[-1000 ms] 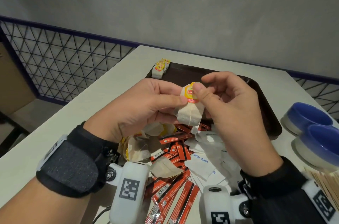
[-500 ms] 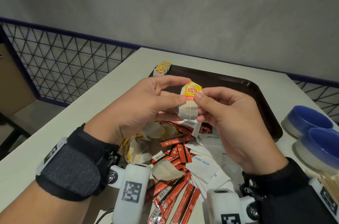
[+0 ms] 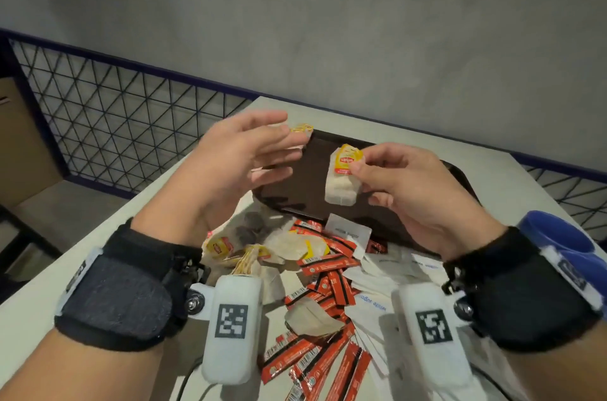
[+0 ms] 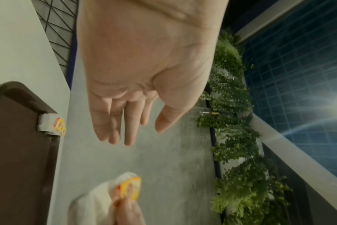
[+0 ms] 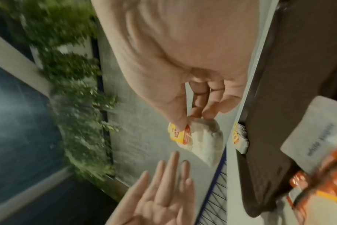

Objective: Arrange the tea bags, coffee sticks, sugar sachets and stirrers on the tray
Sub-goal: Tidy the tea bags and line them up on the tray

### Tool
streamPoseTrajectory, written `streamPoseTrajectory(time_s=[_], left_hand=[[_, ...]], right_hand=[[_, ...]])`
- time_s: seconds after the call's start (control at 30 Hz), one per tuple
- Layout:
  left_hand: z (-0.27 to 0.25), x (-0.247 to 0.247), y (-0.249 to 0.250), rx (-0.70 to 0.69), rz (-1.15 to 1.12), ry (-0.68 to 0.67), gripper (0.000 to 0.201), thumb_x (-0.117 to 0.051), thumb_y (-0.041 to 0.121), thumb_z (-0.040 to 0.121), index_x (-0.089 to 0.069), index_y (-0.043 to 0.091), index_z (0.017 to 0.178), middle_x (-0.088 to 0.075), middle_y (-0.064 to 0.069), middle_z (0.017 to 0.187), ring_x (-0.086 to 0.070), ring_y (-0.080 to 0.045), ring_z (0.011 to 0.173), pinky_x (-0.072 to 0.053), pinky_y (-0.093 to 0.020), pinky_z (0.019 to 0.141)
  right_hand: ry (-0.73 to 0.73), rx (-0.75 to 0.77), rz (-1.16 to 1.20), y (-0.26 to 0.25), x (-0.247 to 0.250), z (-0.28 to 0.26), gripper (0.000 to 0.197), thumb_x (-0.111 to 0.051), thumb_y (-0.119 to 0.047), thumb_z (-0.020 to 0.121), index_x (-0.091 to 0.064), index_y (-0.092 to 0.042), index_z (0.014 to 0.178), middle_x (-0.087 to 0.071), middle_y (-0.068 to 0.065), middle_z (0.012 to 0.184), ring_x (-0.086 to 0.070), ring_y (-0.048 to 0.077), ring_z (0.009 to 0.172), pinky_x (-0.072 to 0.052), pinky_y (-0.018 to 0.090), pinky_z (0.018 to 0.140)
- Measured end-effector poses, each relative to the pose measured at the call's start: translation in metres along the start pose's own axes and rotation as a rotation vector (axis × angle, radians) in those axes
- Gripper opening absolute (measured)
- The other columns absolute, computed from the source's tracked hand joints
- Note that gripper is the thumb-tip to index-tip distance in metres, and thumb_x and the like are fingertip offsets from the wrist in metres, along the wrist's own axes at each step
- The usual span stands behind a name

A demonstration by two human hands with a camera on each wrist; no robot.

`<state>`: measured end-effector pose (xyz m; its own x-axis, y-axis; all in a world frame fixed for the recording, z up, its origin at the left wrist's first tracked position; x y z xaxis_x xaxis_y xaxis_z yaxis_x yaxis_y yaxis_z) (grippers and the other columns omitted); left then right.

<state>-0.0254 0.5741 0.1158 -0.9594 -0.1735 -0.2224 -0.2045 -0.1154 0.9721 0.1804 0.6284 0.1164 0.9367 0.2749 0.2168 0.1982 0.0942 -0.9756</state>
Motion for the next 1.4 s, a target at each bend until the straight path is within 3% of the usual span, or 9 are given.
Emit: streamPoseTrajectory(time_s=[0.13, 0.27, 0.53, 0.6, 0.77, 0.97, 1.1, 1.3, 1.4], left_hand=[[0.0, 0.016, 0.005, -0.007, 0.061, 0.104, 0.022, -0.064, 0.023, 0.1, -0.064, 0.015, 0.12, -0.081, -0.004, 0.101, -0.076, -0.028, 0.1, -0.061, -0.04, 0.087], [-0.001, 0.026, 0.004, 0.023, 0.08, 0.141, 0.016, -0.065, 0.025, 0.1, -0.066, 0.014, 0.111, -0.081, -0.003, 0.093, -0.073, -0.023, 0.083, -0.059, -0.035, 0.077], [0.01, 0.038, -0.004, 0.086, 0.116, 0.153, 0.013, -0.068, 0.027, 0.097, -0.068, 0.015, 0.101, -0.081, -0.006, 0.089, -0.066, -0.017, 0.067, -0.049, -0.031, 0.069], [0.011, 0.038, -0.006, 0.098, 0.121, 0.152, 0.011, -0.068, 0.028, 0.096, -0.067, 0.017, 0.098, -0.081, -0.006, 0.087, -0.064, -0.016, 0.064, -0.048, -0.03, 0.068], [0.012, 0.042, -0.008, 0.106, 0.137, 0.164, 0.018, -0.068, 0.028, 0.096, -0.068, 0.012, 0.105, -0.08, -0.003, 0.082, -0.064, -0.017, 0.066, -0.047, -0.034, 0.071], [0.014, 0.047, -0.011, 0.115, 0.134, 0.191, 0.029, -0.069, 0.029, 0.095, -0.068, 0.006, 0.114, -0.08, -0.005, 0.085, -0.064, -0.017, 0.068, -0.047, -0.029, 0.066], [0.016, 0.047, -0.013, 0.116, 0.146, 0.178, 0.029, -0.069, 0.028, 0.095, -0.068, 0.007, 0.115, -0.079, -0.004, 0.082, -0.065, -0.018, 0.068, -0.048, -0.03, 0.065], [0.02, 0.046, -0.013, 0.109, 0.166, 0.147, 0.016, -0.069, 0.027, 0.095, -0.069, 0.014, 0.104, -0.079, -0.006, 0.086, -0.064, -0.017, 0.067, -0.048, -0.028, 0.065], [0.02, 0.046, -0.015, 0.107, 0.199, 0.136, 0.013, -0.068, 0.028, 0.095, -0.069, 0.017, 0.101, -0.078, -0.006, 0.088, -0.065, -0.018, 0.069, -0.049, -0.031, 0.068]], right_hand=[[-0.156, -0.148, -0.039, 0.01, -0.034, 0.067, 0.011, -0.074, -0.007, 0.09, -0.067, -0.015, 0.092, -0.077, 0.008, 0.092, -0.066, 0.02, 0.076, -0.051, 0.03, 0.065], [-0.24, -0.277, -0.145, 0.042, -0.061, 0.125, 0.011, -0.069, -0.005, 0.093, -0.063, -0.013, 0.096, -0.069, 0.009, 0.084, -0.064, 0.019, 0.068, -0.055, 0.03, 0.059], [-0.235, -0.233, -0.281, 0.058, -0.092, 0.183, 0.023, -0.068, -0.001, 0.092, -0.052, -0.017, 0.091, -0.062, 0.011, 0.08, -0.062, 0.019, 0.057, -0.052, 0.027, 0.052], [-0.213, -0.218, -0.311, 0.058, -0.093, 0.19, 0.021, -0.065, 0.002, 0.092, -0.052, -0.015, 0.091, -0.062, 0.016, 0.087, -0.062, 0.02, 0.057, -0.052, 0.026, 0.051], [-0.169, -0.25, -0.357, 0.054, -0.091, 0.202, 0.006, -0.062, -0.005, 0.096, -0.057, -0.008, 0.096, -0.061, 0.018, 0.093, -0.062, 0.022, 0.06, -0.054, 0.031, 0.058], [-0.201, -0.266, -0.392, 0.056, -0.094, 0.204, 0.027, -0.072, 0.01, 0.081, -0.052, -0.009, 0.074, -0.055, 0.016, 0.078, -0.064, 0.026, 0.064, -0.062, 0.037, 0.075], [-0.211, -0.249, -0.359, 0.053, -0.097, 0.203, 0.029, -0.068, 0.016, 0.082, -0.052, -0.007, 0.077, -0.054, 0.017, 0.085, -0.062, 0.028, 0.079, -0.062, 0.041, 0.082], [-0.268, -0.261, -0.37, 0.041, -0.095, 0.195, 0.01, -0.065, 0.001, 0.093, -0.057, -0.004, 0.096, -0.056, 0.018, 0.087, -0.057, 0.025, 0.083, -0.06, 0.039, 0.082], [-0.38, -0.165, -0.482, 0.021, -0.092, 0.171, 0.005, -0.064, -0.007, 0.097, -0.059, -0.008, 0.097, -0.06, 0.016, 0.086, -0.061, 0.024, 0.076, -0.057, 0.039, 0.082]])
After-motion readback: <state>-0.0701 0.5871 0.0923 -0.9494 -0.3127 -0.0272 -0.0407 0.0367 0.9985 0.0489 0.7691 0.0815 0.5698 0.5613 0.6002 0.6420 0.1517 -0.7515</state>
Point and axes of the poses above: each hand's wrist, its own z-axis towards the middle knuckle, its own x-axis out of the back of the hand, y = z × x, the point moved 8 cm from there along z, towards the middle knuckle
